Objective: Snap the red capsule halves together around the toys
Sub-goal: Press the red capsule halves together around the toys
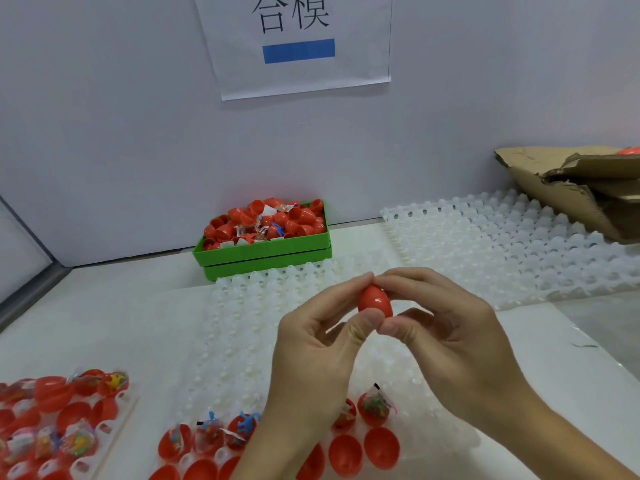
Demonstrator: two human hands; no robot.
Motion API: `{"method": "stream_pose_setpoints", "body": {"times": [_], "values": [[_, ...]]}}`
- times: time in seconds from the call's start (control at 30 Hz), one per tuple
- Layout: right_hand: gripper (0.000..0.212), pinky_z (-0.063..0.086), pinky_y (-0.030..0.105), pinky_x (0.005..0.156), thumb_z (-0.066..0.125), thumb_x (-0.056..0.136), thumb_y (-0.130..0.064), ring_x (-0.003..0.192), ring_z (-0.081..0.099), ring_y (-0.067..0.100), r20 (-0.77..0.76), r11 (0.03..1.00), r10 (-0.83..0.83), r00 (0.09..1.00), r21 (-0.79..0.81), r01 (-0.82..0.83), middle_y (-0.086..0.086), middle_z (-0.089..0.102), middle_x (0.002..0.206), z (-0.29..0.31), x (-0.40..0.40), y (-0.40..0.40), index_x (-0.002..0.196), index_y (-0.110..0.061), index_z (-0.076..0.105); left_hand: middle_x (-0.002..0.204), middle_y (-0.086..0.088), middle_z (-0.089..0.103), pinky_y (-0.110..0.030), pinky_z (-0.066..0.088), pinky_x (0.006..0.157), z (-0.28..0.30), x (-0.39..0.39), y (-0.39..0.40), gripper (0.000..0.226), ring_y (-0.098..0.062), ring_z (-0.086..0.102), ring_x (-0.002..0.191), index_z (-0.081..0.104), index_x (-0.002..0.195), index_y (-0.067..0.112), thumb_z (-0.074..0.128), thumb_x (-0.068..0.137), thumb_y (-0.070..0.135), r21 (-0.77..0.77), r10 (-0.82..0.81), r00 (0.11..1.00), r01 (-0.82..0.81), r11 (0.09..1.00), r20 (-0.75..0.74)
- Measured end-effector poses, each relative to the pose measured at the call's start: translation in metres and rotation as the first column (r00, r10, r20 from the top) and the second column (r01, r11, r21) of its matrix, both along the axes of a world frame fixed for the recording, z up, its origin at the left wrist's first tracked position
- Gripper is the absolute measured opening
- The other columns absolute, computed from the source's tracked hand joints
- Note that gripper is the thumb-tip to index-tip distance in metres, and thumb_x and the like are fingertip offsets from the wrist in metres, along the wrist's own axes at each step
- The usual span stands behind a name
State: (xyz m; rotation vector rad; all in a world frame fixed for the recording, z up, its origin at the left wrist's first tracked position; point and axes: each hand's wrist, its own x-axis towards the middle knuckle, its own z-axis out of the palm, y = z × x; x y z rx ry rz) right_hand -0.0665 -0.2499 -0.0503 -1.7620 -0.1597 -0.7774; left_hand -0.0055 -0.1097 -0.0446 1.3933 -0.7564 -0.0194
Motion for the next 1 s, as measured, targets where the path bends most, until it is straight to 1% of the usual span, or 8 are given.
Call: {"method": "stream_pose_setpoints", "body": {"times": [0.1, 0.17, 0.23, 0.33, 0.53, 0.77, 0.87, 1.0], "values": [[0.031, 0.058, 0.025, 0.077, 0.075, 0.074, -0.02, 0.099, 0.071, 0.017, -0.101, 0.98, 0.102, 0.99, 0.18, -0.083, -0.004, 0.074, 0.103, 0.005, -0.003, -0.001, 0.104, -0.02, 0.072, 0.105, 0.021, 0.073, -0.01, 0.052, 0.082, -0.002, -0.003, -0.002, 0.028, 0.002, 0.068, 0.103, 0.072, 0.107, 0.029, 0.066, 0.081, 0.026, -0.002, 0.086, 0.995, -0.086, 0.996, 0.041], [0.029, 0.056, 0.021, 0.076, 0.075, 0.071, -0.023, 0.093, 0.072, 0.016, -0.141, 0.953, 0.158, 0.977, 0.282, -0.114, -0.001, 0.075, 0.1, 0.007, -0.003, -0.001, 0.1, -0.022, 0.072, 0.112, 0.021, 0.071, -0.01, 0.05, 0.086, -0.003, -0.007, -0.006, 0.026, 0.003, 0.065, 0.11, 0.073, 0.107, 0.033, 0.062, 0.084, 0.028, -0.015, 0.083, 0.996, -0.083, 0.996, 0.02], [0.027, 0.057, 0.022, 0.074, 0.073, 0.072, -0.026, 0.089, 0.074, 0.018, -0.162, 0.932, 0.211, 0.964, 0.332, -0.148, 0.002, 0.076, 0.097, 0.009, -0.003, 0.001, 0.099, -0.025, 0.076, 0.12, 0.021, 0.068, -0.01, 0.049, 0.09, -0.003, -0.01, -0.008, 0.026, 0.004, 0.061, 0.116, 0.075, 0.107, 0.036, 0.06, 0.086, 0.03, -0.023, 0.067, 0.998, -0.068, 0.997, -0.019], [0.026, 0.059, 0.025, 0.075, 0.068, 0.074, -0.026, 0.089, 0.075, 0.024, -0.16, 0.896, 0.274, 0.948, 0.401, -0.192, 0.007, 0.078, 0.096, 0.009, -0.003, 0.006, 0.098, -0.023, 0.079, 0.116, 0.021, 0.07, -0.014, 0.049, 0.094, -0.003, -0.013, -0.011, 0.025, 0.002, 0.061, 0.116, 0.075, 0.106, 0.033, 0.058, 0.086, 0.031, -0.006, 0.098, 0.995, -0.099, 0.995, -0.029], [0.027, 0.06, 0.028, 0.071, 0.057, 0.091, -0.002, 0.08, 0.076, 0.027, -0.129, 0.915, 0.203, 0.971, 0.378, -0.141, 0.014, 0.077, 0.084, 0.005, -0.002, 0.015, 0.093, -0.017, 0.078, 0.101, 0.02, 0.074, -0.011, 0.053, 0.08, -0.005, -0.017, -0.017, 0.022, 0.003, 0.069, 0.1, 0.077, 0.099, 0.024, 0.06, 0.089, 0.013, 0.011, 0.224, 0.975, -0.223, 0.975, -0.007], [0.031, 0.061, 0.028, 0.07, 0.053, 0.092, 0.012, 0.077, 0.076, 0.027, -0.141, 0.929, 0.199, 0.97, 0.343, -0.141, 0.014, 0.076, 0.081, 0.004, -0.003, 0.013, 0.092, -0.008, 0.077, 0.097, 0.016, 0.076, -0.009, 0.054, 0.074, -0.005, -0.02, -0.018, 0.044, 0.003, 0.07, 0.094, 0.078, 0.09, 0.026, 0.058, 0.089, -0.014, 0.004, 0.255, 0.967, -0.255, 0.967, 0.003], [0.028, 0.061, 0.029, 0.071, 0.056, 0.09, 0.008, 0.078, 0.076, 0.029, -0.122, 0.923, 0.209, 0.97, 0.351, -0.155, 0.015, 0.076, 0.084, 0.005, -0.002, 0.011, 0.096, -0.009, 0.077, 0.1, 0.015, 0.075, -0.01, 0.054, 0.075, -0.003, -0.018, -0.015, 0.04, 0.001, 0.07, 0.097, 0.077, 0.094, 0.025, 0.061, 0.088, -0.011, -0.021, 0.206, 0.978, -0.206, 0.978, 0.013], [0.026, 0.06, 0.029, 0.076, 0.061, 0.081, -0.011, 0.086, 0.075, 0.029, -0.101, 0.911, 0.25, 0.963, 0.362, -0.198, 0.012, 0.077, 0.092, 0.006, 0.0, 0.007, 0.103, -0.017, 0.075, 0.11, 0.016, 0.073, -0.012, 0.053, 0.083, 0.001, -0.013, -0.009, 0.026, 0.0, 0.066, 0.108, 0.075, 0.105, 0.025, 0.065, 0.084, 0.014, -0.028, 0.095, 0.995, -0.095, 0.995, 0.007]]}}
